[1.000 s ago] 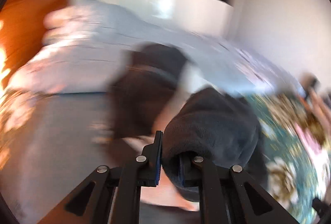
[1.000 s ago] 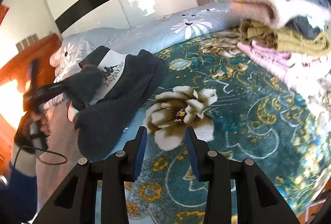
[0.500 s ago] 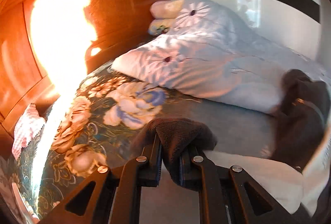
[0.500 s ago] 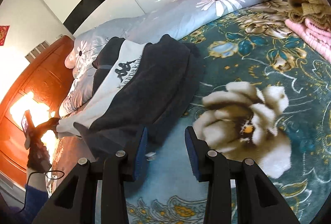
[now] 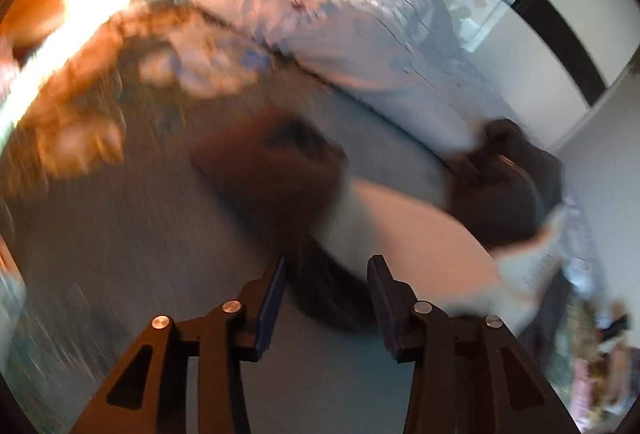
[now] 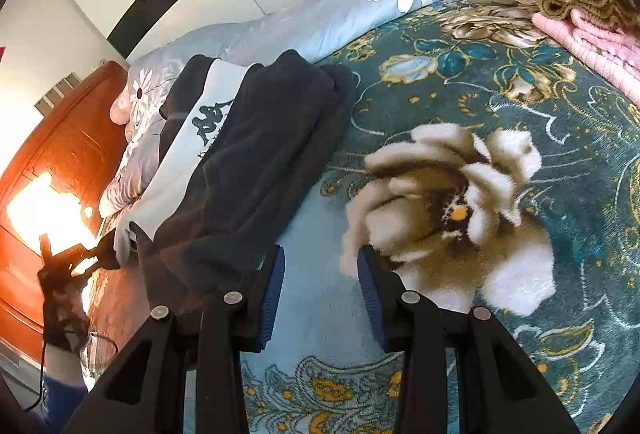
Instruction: Fold clothes
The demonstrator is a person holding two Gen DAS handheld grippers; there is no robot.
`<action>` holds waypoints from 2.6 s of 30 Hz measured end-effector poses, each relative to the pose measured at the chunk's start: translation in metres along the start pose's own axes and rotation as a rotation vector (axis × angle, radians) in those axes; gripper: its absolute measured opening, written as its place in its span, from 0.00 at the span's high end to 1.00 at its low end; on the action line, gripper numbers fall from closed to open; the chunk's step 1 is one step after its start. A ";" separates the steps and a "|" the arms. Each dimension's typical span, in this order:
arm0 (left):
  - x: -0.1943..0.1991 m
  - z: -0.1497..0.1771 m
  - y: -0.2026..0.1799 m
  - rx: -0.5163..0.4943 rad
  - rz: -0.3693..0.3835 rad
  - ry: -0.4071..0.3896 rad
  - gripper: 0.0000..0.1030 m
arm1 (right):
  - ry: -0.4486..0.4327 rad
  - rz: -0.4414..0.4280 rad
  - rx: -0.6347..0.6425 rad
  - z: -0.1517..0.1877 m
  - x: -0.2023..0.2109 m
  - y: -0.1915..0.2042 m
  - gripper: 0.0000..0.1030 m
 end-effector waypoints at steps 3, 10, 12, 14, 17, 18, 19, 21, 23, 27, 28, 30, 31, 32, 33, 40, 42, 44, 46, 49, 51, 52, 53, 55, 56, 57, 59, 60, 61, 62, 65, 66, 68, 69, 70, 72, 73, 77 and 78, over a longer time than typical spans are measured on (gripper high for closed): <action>-0.006 0.048 -0.033 -0.001 0.125 0.100 0.54 | 0.006 -0.010 -0.003 0.003 -0.004 0.001 0.62; -0.042 0.137 -0.140 -0.155 0.290 0.320 0.51 | 0.024 -0.019 -0.003 0.015 -0.007 0.004 0.62; -0.047 0.145 -0.156 -0.118 0.319 0.326 0.49 | 0.021 -0.014 -0.004 0.018 -0.003 0.001 0.62; -0.047 0.148 -0.167 -0.140 0.309 0.307 0.51 | 0.020 -0.007 -0.008 0.019 -0.001 -0.004 0.62; -0.047 0.147 -0.179 -0.154 0.308 0.281 0.56 | 0.022 0.005 -0.027 0.021 0.000 -0.013 0.62; -0.046 0.144 -0.181 -0.140 0.312 0.270 0.62 | 0.025 0.008 -0.039 0.022 -0.001 -0.016 0.62; -0.045 0.140 -0.182 -0.125 0.316 0.259 0.79 | 0.028 0.010 -0.049 0.023 -0.003 -0.018 0.62; -0.042 0.131 -0.181 -0.095 0.328 0.229 0.92 | 0.033 0.009 -0.055 0.024 -0.004 -0.019 0.62; -0.037 0.118 -0.178 -0.072 0.347 0.193 0.93 | 0.037 0.006 -0.047 0.025 -0.006 -0.016 0.62; -0.008 0.061 -0.157 -0.058 0.331 0.028 0.93 | 0.040 0.001 -0.026 0.023 -0.007 -0.008 0.62; -0.002 0.046 -0.146 -0.050 0.308 -0.011 0.94 | 0.039 -0.002 -0.023 0.021 -0.008 -0.006 0.62; 0.011 0.012 -0.115 -0.018 0.248 -0.089 0.94 | 0.036 -0.016 -0.021 0.017 -0.011 -0.002 0.62; 0.013 0.002 -0.101 0.003 0.223 -0.107 0.94 | 0.036 -0.030 -0.023 0.013 -0.015 0.002 0.62; 0.016 -0.007 -0.086 0.024 0.199 -0.123 0.94 | 0.036 -0.045 -0.024 0.010 -0.019 0.007 0.62; 0.019 -0.014 -0.073 0.043 0.184 -0.132 0.94 | 0.035 -0.060 -0.026 0.006 -0.023 0.011 0.62; 0.021 -0.004 -0.048 0.090 0.193 -0.120 0.94 | 0.107 -0.231 -0.081 -0.025 -0.090 0.058 0.62; 0.022 -0.009 -0.049 0.063 0.197 -0.127 0.94 | 0.144 -0.265 -0.122 -0.030 -0.111 0.068 0.62; 0.022 -0.012 -0.050 0.046 0.205 -0.127 0.94 | 0.168 -0.291 -0.157 -0.036 -0.129 0.076 0.62; 0.023 -0.013 -0.047 0.049 0.222 -0.118 0.94 | 0.159 -0.294 -0.186 -0.043 -0.138 0.079 0.62; 0.025 -0.009 -0.049 0.044 0.237 -0.102 0.94 | 0.122 -0.311 -0.280 -0.056 -0.146 0.072 0.62; 0.030 -0.003 -0.056 0.026 0.247 -0.091 0.94 | 0.094 -0.321 -0.340 -0.064 -0.148 0.066 0.62; 0.033 0.001 -0.060 0.013 0.253 -0.089 0.94 | 0.086 -0.331 -0.365 -0.066 -0.150 0.064 0.62; 0.035 0.004 -0.064 -0.001 0.259 -0.087 0.94 | 0.083 -0.344 -0.385 -0.068 -0.151 0.064 0.62; 0.041 0.008 -0.071 -0.023 0.273 -0.085 0.94 | 0.065 -0.365 -0.413 -0.070 -0.150 0.062 0.71; 0.043 0.009 -0.073 -0.033 0.280 -0.085 0.94 | 0.052 -0.362 -0.424 -0.072 -0.147 0.060 0.87; 0.046 0.011 -0.076 -0.039 0.285 -0.083 0.94 | 0.041 -0.352 -0.432 -0.074 -0.144 0.057 0.91; 0.048 0.015 -0.081 -0.051 0.298 -0.073 0.94 | 0.013 -0.347 -0.432 -0.081 -0.133 0.054 0.93; 0.049 0.018 -0.084 -0.059 0.304 -0.067 0.94 | -0.006 -0.347 -0.425 -0.085 -0.126 0.053 0.94; 0.050 0.021 -0.088 -0.068 0.311 -0.060 0.94 | -0.031 -0.353 -0.421 -0.089 -0.115 0.051 0.94; 0.051 0.026 -0.095 -0.082 0.324 -0.051 0.94 | -0.056 -0.363 -0.419 -0.093 -0.102 0.049 0.94; 0.055 0.042 -0.117 -0.140 0.353 -0.025 0.94 | -0.136 -0.385 -0.414 -0.109 -0.068 0.042 0.94; 0.056 0.049 -0.126 -0.162 0.363 -0.016 0.94 | -0.170 -0.390 -0.412 -0.116 -0.053 0.037 0.94; 0.057 0.064 -0.146 -0.197 0.396 0.011 0.94 | -0.237 -0.396 -0.408 -0.129 -0.022 0.026 0.94; 0.057 0.072 -0.158 -0.215 0.414 0.026 0.94 | -0.270 -0.393 -0.402 -0.136 -0.005 0.018 0.94; 0.057 0.080 -0.167 -0.233 0.428 0.038 0.94 | -0.296 -0.387 -0.392 -0.140 0.011 0.011 0.94; 0.059 0.100 -0.185 -0.274 0.455 0.065 0.94 | -0.338 -0.379 -0.369 -0.146 0.037 0.000 0.95; 0.061 0.110 -0.193 -0.293 0.469 0.079 0.94 | -0.360 -0.372 -0.351 -0.147 0.052 -0.005 0.95; 0.069 0.148 -0.218 -0.366 0.508 0.128 0.94 | -0.437 -0.344 -0.291 -0.141 0.106 -0.025 0.95; 0.071 0.157 -0.222 -0.384 0.513 0.142 0.94 | -0.457 -0.333 -0.282 -0.136 0.120 -0.031 0.95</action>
Point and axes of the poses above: each gripper's, at about its wrist camera, not at the fingertips, and x roughly against the way its jaws point, y to its left, z to its underside, the point moved 9 cm from there along -x, roughly the way its jaws point
